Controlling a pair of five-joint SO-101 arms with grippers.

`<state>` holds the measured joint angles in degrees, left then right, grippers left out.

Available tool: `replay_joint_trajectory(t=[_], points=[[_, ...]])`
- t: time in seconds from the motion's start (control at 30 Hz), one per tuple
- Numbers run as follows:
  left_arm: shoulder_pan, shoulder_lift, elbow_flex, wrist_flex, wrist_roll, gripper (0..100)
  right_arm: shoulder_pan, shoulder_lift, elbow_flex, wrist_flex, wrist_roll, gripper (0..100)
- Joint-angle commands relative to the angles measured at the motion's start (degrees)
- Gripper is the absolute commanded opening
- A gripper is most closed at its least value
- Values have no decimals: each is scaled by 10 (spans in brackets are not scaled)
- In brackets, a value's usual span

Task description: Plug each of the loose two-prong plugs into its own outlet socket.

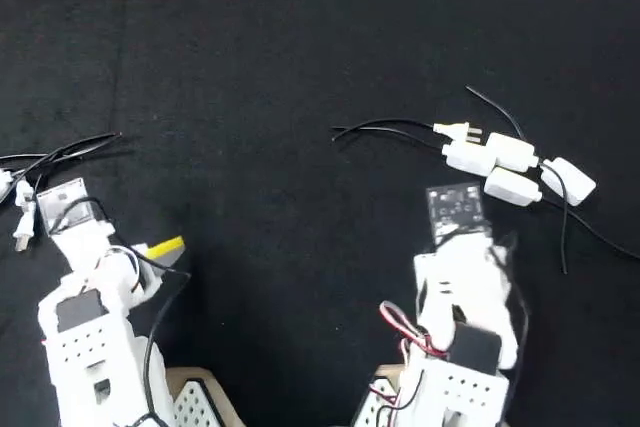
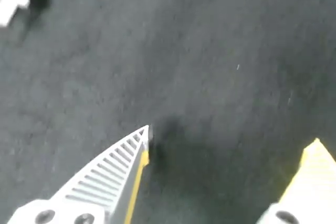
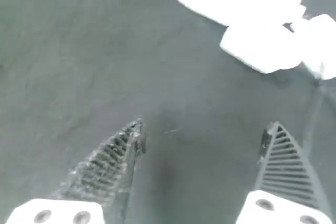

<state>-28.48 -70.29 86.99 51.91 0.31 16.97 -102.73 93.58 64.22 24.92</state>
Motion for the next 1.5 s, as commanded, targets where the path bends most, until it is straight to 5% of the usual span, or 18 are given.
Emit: replay_joint_trajectory(t=[0.0,0.5,0.87,1.03,1.47], points=[[-11,-6,-35,26,-35,432,39,-4,-87,16,33,348],[36,-6,-3,-22,-40,432,142,2,-135,18,207,347],[35,-6,7,-30,-40,431,160,309,-314,87,99,347],[36,-6,13,-33,-40,430,132,444,-340,-19,98,347],[36,-6,16,-48,-40,430,130,751,-412,-237,383,347]])
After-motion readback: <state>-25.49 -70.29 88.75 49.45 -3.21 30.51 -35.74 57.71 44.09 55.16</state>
